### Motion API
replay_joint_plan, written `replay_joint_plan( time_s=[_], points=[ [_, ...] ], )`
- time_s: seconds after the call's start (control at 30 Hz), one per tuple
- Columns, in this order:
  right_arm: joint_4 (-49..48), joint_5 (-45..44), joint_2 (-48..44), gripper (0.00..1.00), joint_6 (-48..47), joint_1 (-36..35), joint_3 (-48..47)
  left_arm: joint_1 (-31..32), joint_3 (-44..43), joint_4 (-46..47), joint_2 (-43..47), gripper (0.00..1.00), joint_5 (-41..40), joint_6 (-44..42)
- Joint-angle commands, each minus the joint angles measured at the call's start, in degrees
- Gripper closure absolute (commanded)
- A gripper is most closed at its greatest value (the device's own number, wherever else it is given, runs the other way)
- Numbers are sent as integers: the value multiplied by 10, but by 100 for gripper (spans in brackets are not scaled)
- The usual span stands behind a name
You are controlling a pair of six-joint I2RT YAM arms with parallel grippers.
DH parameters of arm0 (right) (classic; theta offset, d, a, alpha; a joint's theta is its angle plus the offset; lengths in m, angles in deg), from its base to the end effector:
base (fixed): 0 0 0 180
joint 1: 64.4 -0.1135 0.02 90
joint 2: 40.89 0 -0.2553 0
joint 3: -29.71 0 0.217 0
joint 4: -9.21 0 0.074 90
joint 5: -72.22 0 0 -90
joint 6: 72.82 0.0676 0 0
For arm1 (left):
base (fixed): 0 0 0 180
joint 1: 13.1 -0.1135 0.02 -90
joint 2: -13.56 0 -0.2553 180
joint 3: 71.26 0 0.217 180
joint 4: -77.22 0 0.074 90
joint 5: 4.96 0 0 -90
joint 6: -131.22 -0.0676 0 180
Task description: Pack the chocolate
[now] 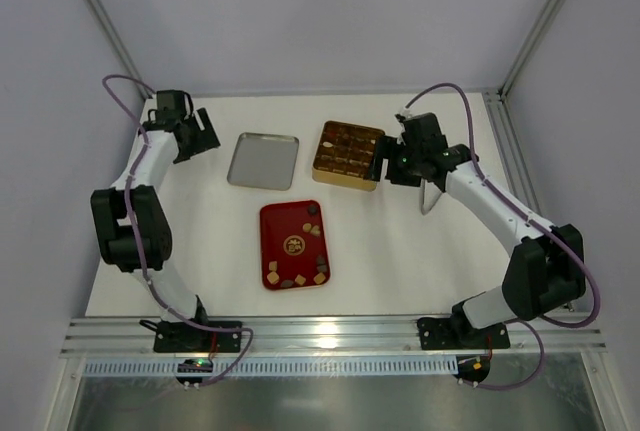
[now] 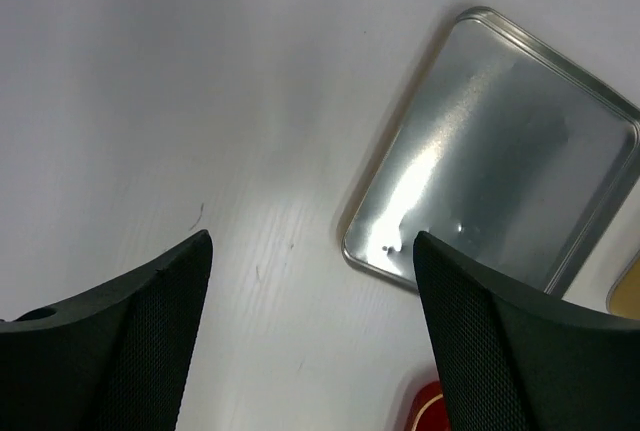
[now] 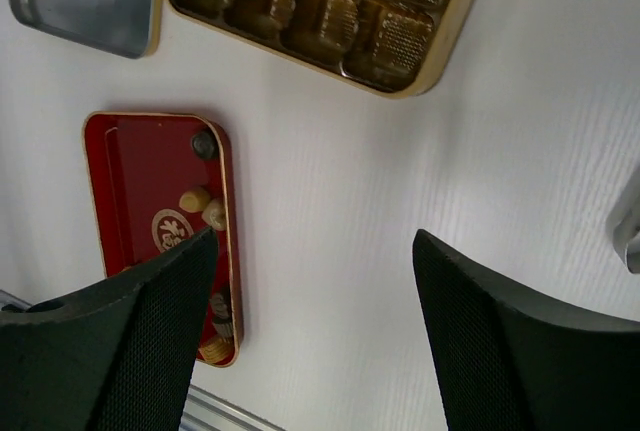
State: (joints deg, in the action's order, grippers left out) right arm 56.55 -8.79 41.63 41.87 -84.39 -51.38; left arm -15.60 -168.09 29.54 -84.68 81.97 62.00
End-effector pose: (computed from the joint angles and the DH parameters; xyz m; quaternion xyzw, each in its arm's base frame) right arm 0.2750 0.1113 0.2553 0.0107 0.9334 0.2013 0.2968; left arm 0.3657 0.0196 0.2539 -0.1981 0.9155 -0.0307 0.3489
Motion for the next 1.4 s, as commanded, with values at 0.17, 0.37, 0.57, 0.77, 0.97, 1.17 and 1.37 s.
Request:
replay_joint_plan(
  time_s=[0.17,0.37,0.57,0.77,0.97,1.17,1.37],
  points=[
    [-25,1,75,22,19,-55,-127,-11,-160,40,-180,26,145,-19],
    [-11,-2,142,23,18,-79,-212,-10,-251,-24,-256,35,111,-23],
    [0,-4,192,24,10,-84,-283,2,-258,-22,-285,37,120,-35],
    [11,1,243,24,5,-91,-331,15,-258,-25,-293,38,110,-46],
    [17,3,273,24,4,-100,-362,43,-251,-41,-296,41,52,-63],
    [16,5,289,25,3,-109,-376,49,-250,-51,-307,50,20,-63],
    [25,6,309,25,-5,-120,-400,52,-251,-53,-318,60,20,-61]
  ],
)
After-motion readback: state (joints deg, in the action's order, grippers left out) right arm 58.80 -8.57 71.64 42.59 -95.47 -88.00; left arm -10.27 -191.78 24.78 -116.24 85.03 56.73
